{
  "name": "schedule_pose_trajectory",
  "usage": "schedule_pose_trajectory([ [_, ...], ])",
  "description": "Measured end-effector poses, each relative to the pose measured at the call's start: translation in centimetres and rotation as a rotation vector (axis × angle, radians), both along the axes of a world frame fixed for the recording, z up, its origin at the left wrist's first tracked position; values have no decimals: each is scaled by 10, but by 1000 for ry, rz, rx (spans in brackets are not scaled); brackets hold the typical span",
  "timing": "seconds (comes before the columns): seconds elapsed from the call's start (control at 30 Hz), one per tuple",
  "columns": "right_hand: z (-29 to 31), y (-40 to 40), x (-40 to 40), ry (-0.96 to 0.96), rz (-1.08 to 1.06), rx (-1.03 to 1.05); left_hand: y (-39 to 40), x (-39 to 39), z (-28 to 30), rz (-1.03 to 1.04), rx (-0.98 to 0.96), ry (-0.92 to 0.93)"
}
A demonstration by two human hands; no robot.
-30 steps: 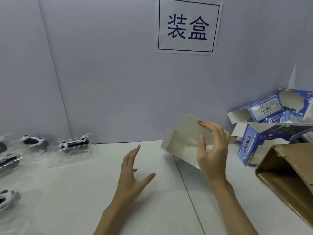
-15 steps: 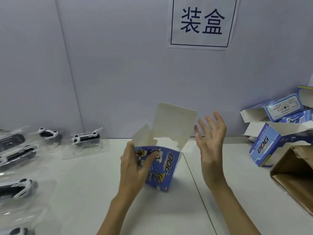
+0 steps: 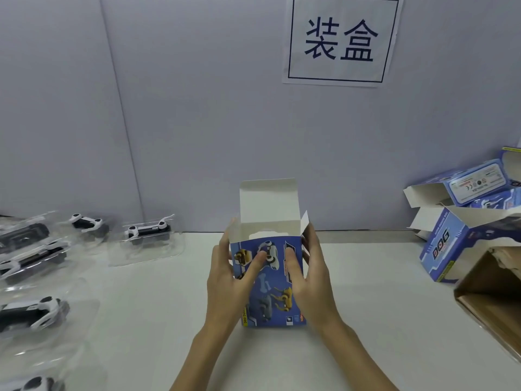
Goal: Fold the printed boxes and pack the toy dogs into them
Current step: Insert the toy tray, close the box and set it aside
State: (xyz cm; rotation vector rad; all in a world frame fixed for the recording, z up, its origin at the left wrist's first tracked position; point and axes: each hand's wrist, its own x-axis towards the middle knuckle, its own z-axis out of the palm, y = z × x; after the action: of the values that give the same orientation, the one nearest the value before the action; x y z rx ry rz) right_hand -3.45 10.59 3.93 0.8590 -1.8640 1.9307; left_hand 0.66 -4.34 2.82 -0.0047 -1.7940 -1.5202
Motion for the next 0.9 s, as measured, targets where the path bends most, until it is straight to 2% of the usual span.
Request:
schedule_pose_trajectory([
  [0.2, -6, -2, -1, 23, 14, 19, -1, 2, 1, -136, 60, 50],
  [0.43, 7, 1, 6, 25, -81, 27, 0, 13, 10, -288, -4, 26],
  [0.53, 13, 0, 5, 38, -136, -19, -2, 12, 19, -262, 82, 30],
  [0.7, 14, -2, 4, -75, -62, -110, -5, 12, 29, -254, 205, 9],
  [0.8, 16, -6, 9, 30, -72, -164, -8, 14, 32, -308, 236, 73],
  [0.9, 12, -9, 12, 78, -90, -130, -12, 15, 33, -362, 211, 12],
])
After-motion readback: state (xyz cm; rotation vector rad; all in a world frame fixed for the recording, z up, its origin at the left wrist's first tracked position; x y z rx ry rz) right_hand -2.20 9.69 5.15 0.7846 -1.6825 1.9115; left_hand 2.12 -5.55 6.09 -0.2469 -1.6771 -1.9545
